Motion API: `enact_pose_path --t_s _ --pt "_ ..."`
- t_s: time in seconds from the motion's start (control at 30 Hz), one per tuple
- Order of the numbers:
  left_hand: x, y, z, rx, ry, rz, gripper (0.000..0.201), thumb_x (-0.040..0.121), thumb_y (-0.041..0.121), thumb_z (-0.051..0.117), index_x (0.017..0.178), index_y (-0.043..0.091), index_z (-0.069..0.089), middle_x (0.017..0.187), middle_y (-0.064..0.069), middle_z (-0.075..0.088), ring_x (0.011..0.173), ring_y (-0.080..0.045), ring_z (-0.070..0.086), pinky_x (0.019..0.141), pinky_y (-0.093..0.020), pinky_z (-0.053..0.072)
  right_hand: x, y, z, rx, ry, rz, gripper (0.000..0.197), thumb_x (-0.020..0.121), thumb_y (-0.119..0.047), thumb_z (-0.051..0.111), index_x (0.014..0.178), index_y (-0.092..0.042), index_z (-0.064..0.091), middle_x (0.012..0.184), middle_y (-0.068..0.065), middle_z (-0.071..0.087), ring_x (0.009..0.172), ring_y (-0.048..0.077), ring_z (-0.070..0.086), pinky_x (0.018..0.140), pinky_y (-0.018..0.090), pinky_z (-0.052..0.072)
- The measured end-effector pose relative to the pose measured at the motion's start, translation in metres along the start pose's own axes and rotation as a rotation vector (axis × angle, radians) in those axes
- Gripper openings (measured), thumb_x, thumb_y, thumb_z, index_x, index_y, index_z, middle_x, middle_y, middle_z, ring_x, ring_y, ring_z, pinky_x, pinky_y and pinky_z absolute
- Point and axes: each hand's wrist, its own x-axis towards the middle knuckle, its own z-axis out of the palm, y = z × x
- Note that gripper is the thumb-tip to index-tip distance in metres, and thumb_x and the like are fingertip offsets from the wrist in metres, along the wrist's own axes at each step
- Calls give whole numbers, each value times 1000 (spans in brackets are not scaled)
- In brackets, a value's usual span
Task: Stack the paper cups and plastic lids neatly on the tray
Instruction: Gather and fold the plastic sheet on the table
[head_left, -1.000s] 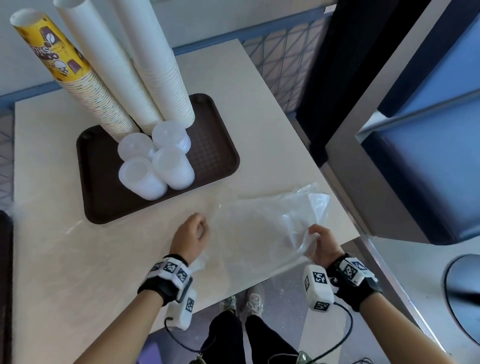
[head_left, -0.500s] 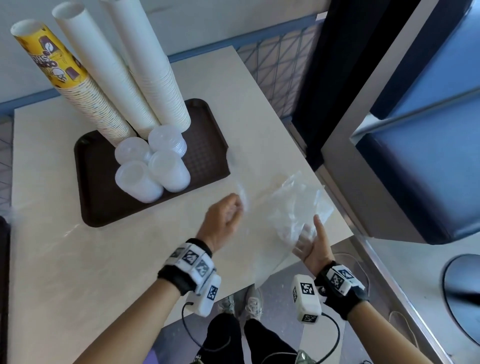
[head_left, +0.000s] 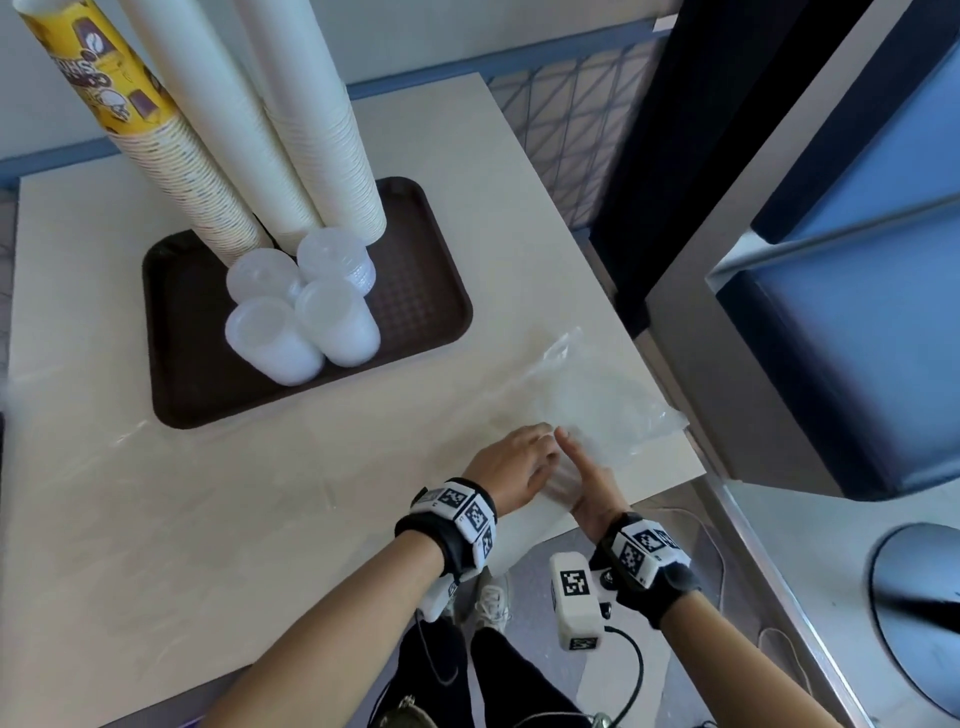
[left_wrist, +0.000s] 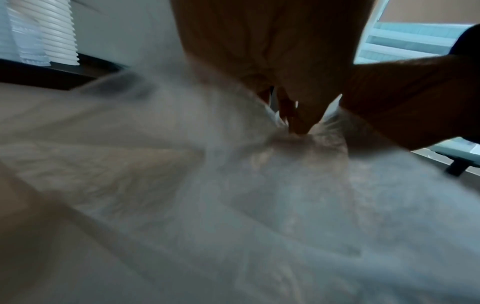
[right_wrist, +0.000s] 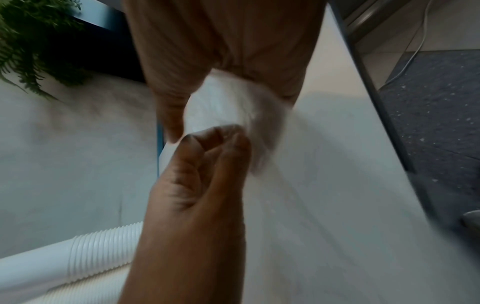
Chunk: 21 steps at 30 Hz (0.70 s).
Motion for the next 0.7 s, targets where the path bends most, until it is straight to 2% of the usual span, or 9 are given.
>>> enact_pose_path --t_s 0.03,0.1,0.13,0.17,0.23,0.3,0.43,0.57,0.7 --pt "-3 2 1 -2 -17 -7 33 96 22 42 127 11 47 141 -2 41 123 -19 45 90 -34 44 1 1 1 0 16 11 93 55 -58 79 124 -1 55 112 17 67 101 25 67 95 40 51" --pt "-10 1 0 -13 -16 -26 38 94 23 46 130 11 46 145 -4 38 130 -20 40 100 -31 37 5 2 4 11 47 25 57 83 -34 64 124 4 52 100 16 69 80 19 71 74 31 59" --pt "-16 0 -2 -31 6 -35 41 94 25 48 132 11 46 148 -5 35 134 -20 36 105 -30 33 6 2 6 -5 45 33 41 92 -22 54 126 1 50 96 13 68 72 16 71 66 28 59" --pt "-23 -4 -5 -66 47 -51 42 93 26 49 133 11 45 149 -6 33 136 -19 33 107 -30 30 5 2 9 -30 27 40 33 96 -13 46 128 -6 49 94 11 67 69 15 70 61 27 58" --pt "-41 -15 -12 -144 168 -121 41 93 29 48 130 11 48 148 -6 35 134 -19 36 107 -28 29 -1 1 21 -102 -43 46 35 97 -5 38 127 -20 47 100 10 66 76 19 69 62 27 57" --pt "-65 -31 -21 -174 294 -208 43 90 31 42 127 11 52 145 -7 39 132 -20 39 105 -29 34 -7 3 33 -170 -119 46 36 97 -4 36 125 -24 48 109 12 65 85 25 69 66 30 57" --pt "-130 -79 -40 -88 441 -431 42 86 11 46 129 11 49 144 -9 37 132 -23 35 103 -34 38 -14 11 57 -307 -205 34 36 95 -3 38 120 -25 53 107 8 67 88 25 70 67 30 57" --pt "-205 -128 -52 -19 443 -659 51 82 5 49 132 14 45 147 -9 30 135 -25 30 99 -35 42 -17 19 82 -359 -248 45 36 94 -1 39 117 -24 55 105 8 68 86 23 70 66 30 57" --pt "-254 -158 -55 100 311 -699 55 87 13 51 140 16 35 151 -9 22 138 -25 23 101 -38 38 -19 35 109 -366 -244 57 39 91 5 39 117 -19 56 93 7 73 77 23 72 62 29 59"
